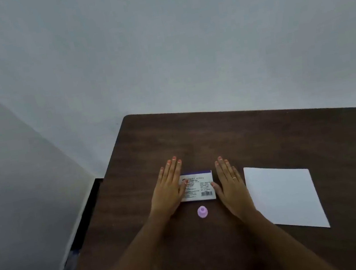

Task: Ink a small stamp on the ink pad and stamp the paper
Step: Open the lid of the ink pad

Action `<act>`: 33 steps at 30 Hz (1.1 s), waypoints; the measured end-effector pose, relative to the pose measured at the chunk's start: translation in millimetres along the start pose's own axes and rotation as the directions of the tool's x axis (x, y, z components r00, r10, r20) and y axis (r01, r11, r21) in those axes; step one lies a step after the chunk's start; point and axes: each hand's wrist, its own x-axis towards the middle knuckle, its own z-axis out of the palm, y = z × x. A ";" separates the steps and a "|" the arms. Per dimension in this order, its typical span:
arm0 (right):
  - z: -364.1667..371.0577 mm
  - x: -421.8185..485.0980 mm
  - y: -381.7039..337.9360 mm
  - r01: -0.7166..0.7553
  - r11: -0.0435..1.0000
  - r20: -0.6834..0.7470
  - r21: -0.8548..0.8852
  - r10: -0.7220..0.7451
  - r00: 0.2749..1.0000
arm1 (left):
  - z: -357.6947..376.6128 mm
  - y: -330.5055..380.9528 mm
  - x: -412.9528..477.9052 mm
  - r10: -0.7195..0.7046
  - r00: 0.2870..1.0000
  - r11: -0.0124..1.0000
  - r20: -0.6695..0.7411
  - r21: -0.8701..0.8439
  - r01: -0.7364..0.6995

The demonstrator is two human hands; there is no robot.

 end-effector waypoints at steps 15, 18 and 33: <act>3.6 7.9 10.0 0.115 0.990 0.298 0.081 -0.134 0.945 | 6.6 -58.2 -3.1 0.228 0.949 0.927 0.217 -0.345 -0.144; 1.5 9.3 10.7 0.103 0.985 0.288 0.136 -0.139 0.948 | 8.0 -55.0 -2.1 0.218 0.960 0.910 0.178 -0.393 -0.134; -27.8 59.9 -14.8 -0.094 0.858 0.036 0.505 0.088 0.995 | 5.0 -50.0 -0.3 0.048 0.982 0.819 0.185 -0.570 0.067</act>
